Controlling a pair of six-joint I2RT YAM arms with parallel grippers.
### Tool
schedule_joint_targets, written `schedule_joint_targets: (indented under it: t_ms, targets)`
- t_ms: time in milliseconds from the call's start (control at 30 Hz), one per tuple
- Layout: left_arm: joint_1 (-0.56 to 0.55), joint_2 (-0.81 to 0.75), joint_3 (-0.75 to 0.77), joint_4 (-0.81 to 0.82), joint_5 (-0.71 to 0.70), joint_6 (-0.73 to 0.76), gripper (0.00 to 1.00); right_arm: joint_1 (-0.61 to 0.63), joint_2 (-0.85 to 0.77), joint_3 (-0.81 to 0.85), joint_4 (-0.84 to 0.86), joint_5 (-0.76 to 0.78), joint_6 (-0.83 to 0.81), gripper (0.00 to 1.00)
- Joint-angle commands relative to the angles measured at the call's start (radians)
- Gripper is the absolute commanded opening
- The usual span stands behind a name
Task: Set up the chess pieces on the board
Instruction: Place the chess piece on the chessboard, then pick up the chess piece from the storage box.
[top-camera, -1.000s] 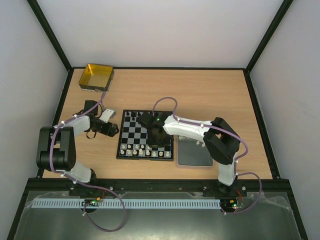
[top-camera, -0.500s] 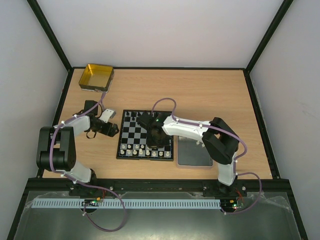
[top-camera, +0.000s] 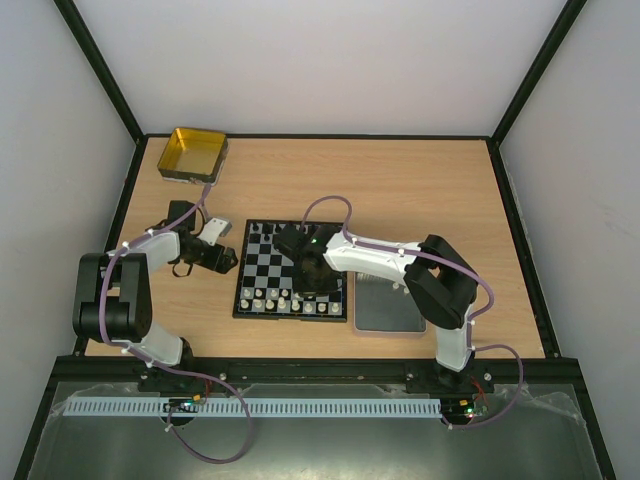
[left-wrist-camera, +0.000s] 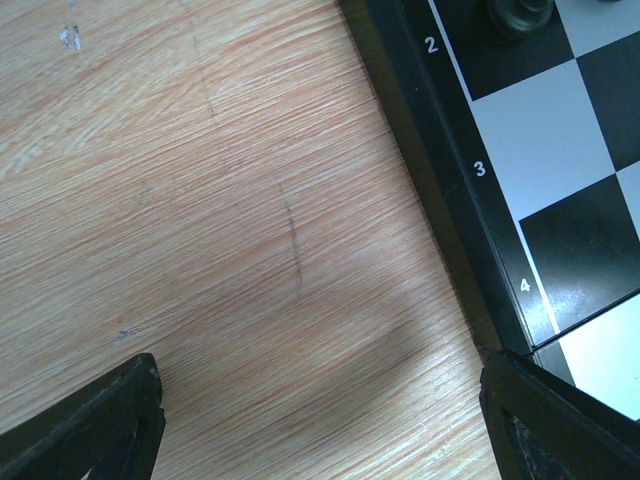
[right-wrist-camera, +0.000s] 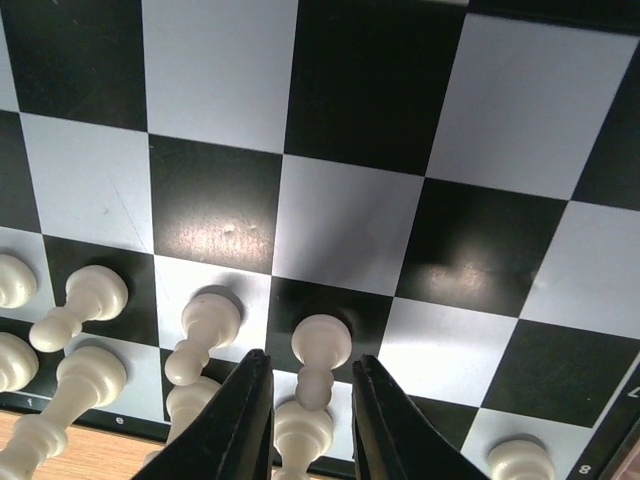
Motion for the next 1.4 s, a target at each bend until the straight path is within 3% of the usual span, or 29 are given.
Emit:
schedule_joint_targets:
  t_ms: [0,200,433,633,833,1167,1367]
  targets:
    - [0.007,0.006,0.001,-0.039,0.017,0.012,0.86,0.006,-0.004,0.057,-0.054,0.076,0.000,0.22]
    - [0.007,0.012,0.005,-0.041,0.019,0.014,0.86,-0.091,-0.142,0.027,-0.099,0.139,-0.005,0.22]
    - [-0.001,0.016,0.005,-0.042,0.019,0.014,0.86,-0.340,-0.392,-0.275,-0.063,0.112,-0.045,0.23]
    - [-0.008,0.013,0.002,-0.039,0.014,0.011,0.86,-0.440,-0.401,-0.325,-0.123,0.150,-0.125,0.23]
    - [-0.009,0.017,0.001,-0.042,0.012,0.012,0.86,-0.559,-0.403,-0.435,-0.055,0.082,-0.155,0.23]
    - [-0.015,0.031,0.006,-0.045,0.008,0.011,0.86,-0.588,-0.367,-0.472,0.015,0.060,-0.172,0.21]
    - [-0.015,0.031,0.007,-0.045,0.007,0.010,0.86,-0.591,-0.349,-0.494,0.044,0.049,-0.174,0.13]
